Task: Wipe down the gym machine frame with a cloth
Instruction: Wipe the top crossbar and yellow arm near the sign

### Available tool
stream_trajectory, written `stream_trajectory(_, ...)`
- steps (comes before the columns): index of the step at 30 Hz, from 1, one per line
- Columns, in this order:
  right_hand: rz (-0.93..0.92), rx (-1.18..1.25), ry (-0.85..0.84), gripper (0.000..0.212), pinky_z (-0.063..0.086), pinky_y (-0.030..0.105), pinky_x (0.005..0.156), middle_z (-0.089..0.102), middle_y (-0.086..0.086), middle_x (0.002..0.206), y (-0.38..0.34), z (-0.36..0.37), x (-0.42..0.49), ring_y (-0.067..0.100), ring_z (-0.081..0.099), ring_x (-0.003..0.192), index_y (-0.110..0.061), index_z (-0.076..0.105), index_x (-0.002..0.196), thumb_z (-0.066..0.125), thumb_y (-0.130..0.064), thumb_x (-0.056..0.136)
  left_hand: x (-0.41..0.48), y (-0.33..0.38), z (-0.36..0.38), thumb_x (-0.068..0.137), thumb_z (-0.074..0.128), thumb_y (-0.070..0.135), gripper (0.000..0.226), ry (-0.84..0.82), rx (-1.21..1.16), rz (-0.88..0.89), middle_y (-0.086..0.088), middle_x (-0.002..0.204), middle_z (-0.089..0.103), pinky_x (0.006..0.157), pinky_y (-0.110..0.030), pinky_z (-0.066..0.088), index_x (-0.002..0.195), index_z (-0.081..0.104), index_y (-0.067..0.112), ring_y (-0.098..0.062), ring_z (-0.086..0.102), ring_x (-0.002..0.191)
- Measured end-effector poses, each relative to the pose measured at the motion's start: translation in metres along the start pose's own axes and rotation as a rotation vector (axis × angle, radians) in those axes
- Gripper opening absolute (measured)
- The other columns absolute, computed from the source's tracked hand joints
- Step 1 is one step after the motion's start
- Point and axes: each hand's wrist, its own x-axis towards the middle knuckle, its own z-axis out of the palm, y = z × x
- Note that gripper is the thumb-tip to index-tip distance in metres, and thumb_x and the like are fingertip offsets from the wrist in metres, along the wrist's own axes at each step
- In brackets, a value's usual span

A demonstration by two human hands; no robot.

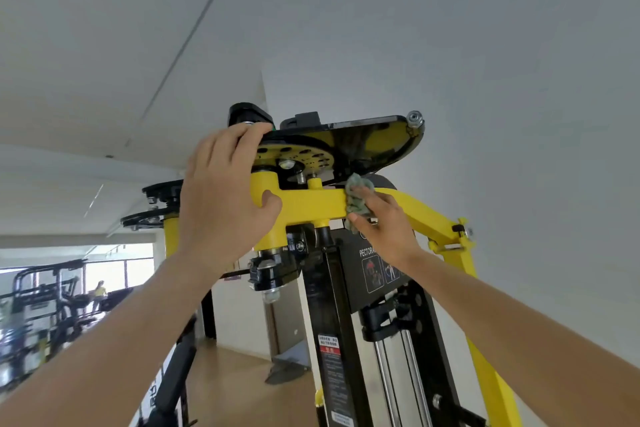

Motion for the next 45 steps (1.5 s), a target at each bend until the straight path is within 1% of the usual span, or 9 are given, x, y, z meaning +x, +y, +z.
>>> stream_trajectory(3, 0.070, 0.027, 0.014, 0.054, 0.041, 0.039, 0.106, 0.053, 0.007, 0.146, 0.017, -0.007, 0.001, 0.027, 0.043, 0.130, -0.029, 0.046, 0.149, 0.061, -0.036, 0.098, -0.007, 0.013, 0.010, 0.069, 0.070, 0.019, 0.084, 0.067, 0.065, -0.026, -0.006, 0.144, 0.045, 0.118, -0.044, 0.030, 0.148, 0.042, 0.017, -0.032, 0.039, 0.137)
stream_trajectory(7, -0.015, 0.032, -0.009, 0.053, 0.035, 0.049, 0.114, 0.045, 0.001, 0.155, 0.019, -0.004, 0.004, 0.028, 0.039, 0.139, -0.028, 0.048, 0.148, 0.061, -0.039, 0.097, -0.018, 0.031, 0.017, 0.071, 0.066, 0.025, 0.094, 0.097, 0.039, -0.139, -0.007, 0.162, 0.026, 0.114, -0.058, 0.036, 0.157, 0.029, 0.019, -0.032, 0.014, 0.154)
stream_trajectory(11, -0.189, 0.038, -0.041, 0.053, 0.035, 0.056, 0.113, 0.049, 0.002, 0.152, 0.017, -0.004, 0.007, 0.028, 0.037, 0.143, -0.022, 0.053, 0.145, 0.064, -0.037, 0.095, -0.039, 0.052, 0.028, 0.070, 0.066, 0.025, 0.080, 0.114, 0.116, 0.013, -0.014, 0.146, 0.035, 0.097, -0.048, 0.048, 0.146, 0.044, 0.013, -0.035, 0.038, 0.132)
stream_trajectory(15, -0.394, -0.041, -0.078, 0.058, 0.036, 0.051, 0.112, 0.050, 0.003, 0.152, 0.011, 0.001, 0.012, 0.028, 0.040, 0.140, -0.021, 0.052, 0.146, 0.062, -0.045, 0.094, -0.045, 0.065, 0.042, 0.072, 0.062, 0.030, 0.060, -0.149, 0.278, 0.140, -0.007, 0.132, 0.055, 0.089, -0.045, 0.049, 0.130, 0.060, 0.016, -0.028, 0.049, 0.119)
stream_trajectory(21, -0.421, -0.117, -0.068, 0.067, 0.036, 0.044, 0.107, 0.052, 0.002, 0.149, 0.036, -0.009, 0.027, 0.028, 0.045, 0.135, -0.020, 0.050, 0.147, 0.069, -0.047, 0.088, -0.031, 0.069, 0.066, 0.078, 0.063, 0.055, 0.088, -0.524, 0.661, 0.049, -0.009, 0.161, 0.034, 0.116, -0.052, 0.030, 0.153, 0.038, 0.016, -0.031, 0.034, 0.145)
stream_trajectory(27, -0.292, -0.102, -0.050, 0.067, 0.041, 0.050, 0.108, 0.055, 0.007, 0.146, 0.096, -0.031, 0.039, 0.031, 0.052, 0.130, -0.014, 0.052, 0.145, 0.074, -0.020, 0.082, -0.036, 0.068, 0.072, 0.076, 0.056, 0.051, 0.088, -0.545, 0.775, 0.059, -0.011, 0.156, 0.041, 0.117, -0.054, 0.029, 0.153, 0.038, 0.012, -0.033, 0.036, 0.144)
stream_trajectory(31, -0.300, -0.119, -0.083, 0.072, 0.040, 0.049, 0.104, 0.057, -0.001, 0.138, 0.106, -0.031, 0.042, 0.028, 0.053, 0.124, -0.021, 0.052, 0.145, 0.076, -0.028, 0.078, -0.037, 0.071, 0.072, 0.076, 0.045, 0.056, 0.089, -0.556, 0.795, 0.054, -0.011, 0.157, 0.040, 0.117, -0.055, 0.029, 0.153, 0.037, 0.012, -0.034, 0.035, 0.144)
stream_trajectory(41, -0.513, -0.049, -0.124, 0.072, 0.037, 0.047, 0.106, 0.053, 0.001, 0.144, 0.037, -0.013, 0.035, 0.029, 0.045, 0.129, -0.024, 0.051, 0.145, 0.075, -0.033, 0.078, -0.040, 0.068, 0.073, 0.071, 0.057, 0.060, 0.096, -0.565, 0.789, 0.060, -0.012, 0.156, 0.040, 0.116, -0.056, 0.029, 0.152, 0.040, 0.012, -0.036, 0.034, 0.144)
stream_trajectory(45, -0.529, -0.007, -0.155, 0.075, 0.038, 0.046, 0.105, 0.055, -0.002, 0.142, 0.014, -0.008, 0.037, 0.026, 0.048, 0.125, -0.025, 0.053, 0.145, 0.078, -0.034, 0.075, -0.042, 0.063, 0.075, 0.070, 0.058, 0.058, 0.092, -0.547, 0.742, 0.143, -0.017, 0.153, 0.040, 0.111, -0.064, 0.028, 0.155, 0.033, 0.032, -0.048, 0.035, 0.140)
